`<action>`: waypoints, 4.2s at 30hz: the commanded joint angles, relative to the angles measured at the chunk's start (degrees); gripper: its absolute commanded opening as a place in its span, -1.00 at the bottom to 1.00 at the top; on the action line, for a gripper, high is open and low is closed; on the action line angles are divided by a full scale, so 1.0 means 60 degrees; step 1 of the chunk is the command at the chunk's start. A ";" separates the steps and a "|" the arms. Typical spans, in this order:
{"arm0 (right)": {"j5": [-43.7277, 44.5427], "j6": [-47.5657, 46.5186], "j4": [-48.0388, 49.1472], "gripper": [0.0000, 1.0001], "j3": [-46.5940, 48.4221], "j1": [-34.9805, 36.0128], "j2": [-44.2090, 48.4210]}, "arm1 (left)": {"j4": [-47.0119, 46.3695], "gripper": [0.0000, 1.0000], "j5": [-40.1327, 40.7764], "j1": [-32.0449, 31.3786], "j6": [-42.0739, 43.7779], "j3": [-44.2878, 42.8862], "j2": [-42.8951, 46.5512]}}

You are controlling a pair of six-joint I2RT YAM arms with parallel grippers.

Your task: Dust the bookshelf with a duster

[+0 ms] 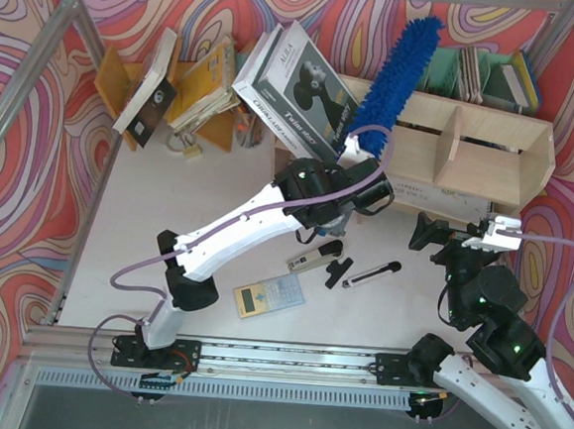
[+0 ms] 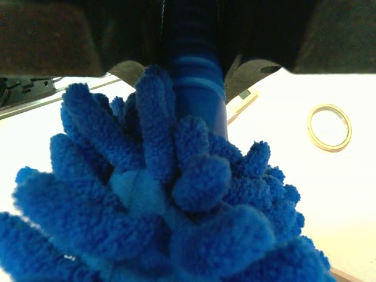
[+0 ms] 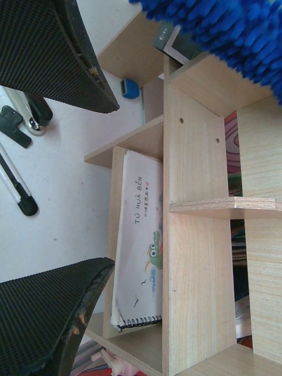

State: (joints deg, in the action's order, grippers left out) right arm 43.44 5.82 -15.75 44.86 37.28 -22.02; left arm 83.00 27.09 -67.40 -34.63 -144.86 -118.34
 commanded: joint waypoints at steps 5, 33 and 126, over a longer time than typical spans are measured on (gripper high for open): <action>0.0054 0.0006 0.0166 0.97 -0.0072 0.0042 0.0125 | -0.0422 -1.00 -0.0876 -0.0116 0.0449 -0.0408 -0.0662; 0.0144 0.0014 0.0208 0.97 -0.0074 0.0049 0.0169 | -0.0899 -1.00 0.0839 -0.0350 0.1081 0.1657 0.1072; 0.0469 0.0398 -0.0072 0.96 0.0184 0.0042 0.0990 | -0.2473 -1.00 0.1840 -0.1522 0.3616 0.1059 0.0395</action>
State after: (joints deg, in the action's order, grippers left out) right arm 45.28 7.18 -15.90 44.56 37.28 -17.06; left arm 73.67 33.01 -76.18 -14.98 -140.31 -120.07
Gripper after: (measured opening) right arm 0.982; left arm 0.344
